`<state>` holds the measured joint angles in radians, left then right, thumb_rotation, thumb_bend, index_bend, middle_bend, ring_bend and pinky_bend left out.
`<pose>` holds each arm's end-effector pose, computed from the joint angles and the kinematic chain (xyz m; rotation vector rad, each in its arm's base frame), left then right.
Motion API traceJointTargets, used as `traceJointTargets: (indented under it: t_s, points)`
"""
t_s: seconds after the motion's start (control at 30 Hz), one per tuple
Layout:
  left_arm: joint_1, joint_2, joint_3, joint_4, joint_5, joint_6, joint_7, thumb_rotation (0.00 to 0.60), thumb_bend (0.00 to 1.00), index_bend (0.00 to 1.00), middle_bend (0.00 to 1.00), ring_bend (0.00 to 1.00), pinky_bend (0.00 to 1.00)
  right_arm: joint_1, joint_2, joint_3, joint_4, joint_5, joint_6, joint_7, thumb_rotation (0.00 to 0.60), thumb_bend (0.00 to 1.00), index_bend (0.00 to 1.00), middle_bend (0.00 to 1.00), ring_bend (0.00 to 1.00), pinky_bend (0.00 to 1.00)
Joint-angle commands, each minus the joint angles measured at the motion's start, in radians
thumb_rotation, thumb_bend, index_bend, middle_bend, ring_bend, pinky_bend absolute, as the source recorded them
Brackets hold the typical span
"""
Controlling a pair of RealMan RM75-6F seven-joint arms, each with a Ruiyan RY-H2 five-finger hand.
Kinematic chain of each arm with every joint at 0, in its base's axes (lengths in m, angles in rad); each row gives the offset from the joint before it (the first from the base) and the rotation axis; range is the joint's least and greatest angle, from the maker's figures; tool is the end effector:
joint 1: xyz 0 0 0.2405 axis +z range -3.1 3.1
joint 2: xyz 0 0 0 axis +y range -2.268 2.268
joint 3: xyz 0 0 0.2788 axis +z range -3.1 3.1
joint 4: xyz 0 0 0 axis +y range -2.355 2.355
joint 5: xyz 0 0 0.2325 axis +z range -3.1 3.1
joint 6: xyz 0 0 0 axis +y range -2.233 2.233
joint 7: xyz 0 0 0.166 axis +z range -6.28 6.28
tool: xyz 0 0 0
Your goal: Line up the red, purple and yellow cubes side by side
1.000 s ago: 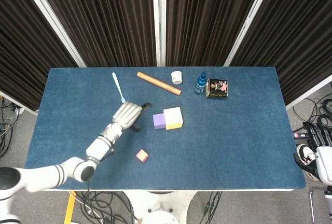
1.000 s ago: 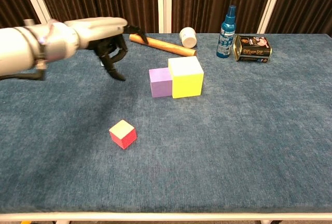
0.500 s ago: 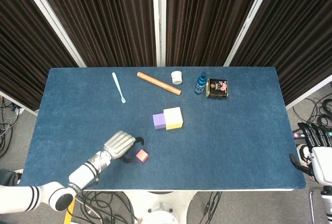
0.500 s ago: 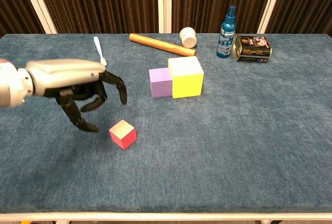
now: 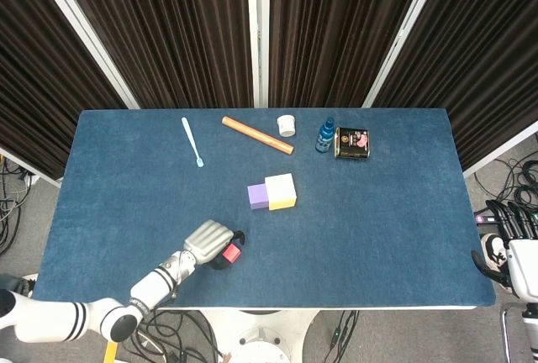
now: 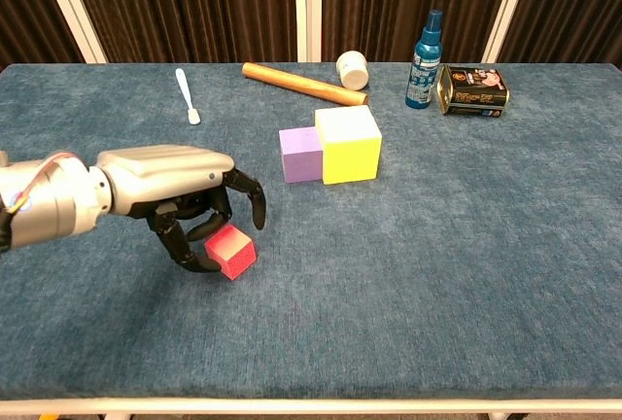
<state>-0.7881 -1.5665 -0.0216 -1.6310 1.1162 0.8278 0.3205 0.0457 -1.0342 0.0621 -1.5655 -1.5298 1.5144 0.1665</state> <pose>-0.1376 0.3047 -0.1031 -2.2101 -1.1259 -0.8222 -0.3561 -0.1968 0.1886 1.3481 -0.9075 0.9498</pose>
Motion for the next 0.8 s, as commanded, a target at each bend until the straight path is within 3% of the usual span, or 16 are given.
traceJointTargets:
  t_s: [0.03, 0.53, 0.67, 0.8]
  points:
    - [-0.003, -0.017, 0.001, 0.018, -0.012, -0.002, 0.014, 0.600, 0.30, 0.42, 0.88, 0.92, 0.99, 0.000, 0.000, 0.000, 0.001, 0.000, 0.000, 0.001, 0.600, 0.21, 0.00, 0.08, 0.00, 0.08]
    - [0.021, -0.066, -0.007, 0.055, -0.029, 0.050, 0.032, 0.600, 0.32, 0.53, 0.89, 0.93, 0.99, -0.002, 0.001, 0.000, 0.005, 0.002, 0.004, 0.006, 0.600, 0.21, 0.00, 0.08, 0.00, 0.08]
    - [0.026, -0.043, -0.049, 0.049, -0.057, 0.076, 0.017, 0.600, 0.32, 0.53, 0.89, 0.93, 0.99, -0.004, 0.003, 0.000, 0.003, 0.001, 0.008, 0.005, 0.600, 0.21, 0.00, 0.08, 0.00, 0.08]
    - [0.001, -0.033, -0.121, 0.065, -0.160, 0.058, 0.015, 0.600, 0.32, 0.53, 0.89, 0.93, 0.99, -0.002, 0.000, -0.001, 0.004, -0.004, 0.006, 0.008, 0.600, 0.21, 0.00, 0.08, 0.00, 0.08]
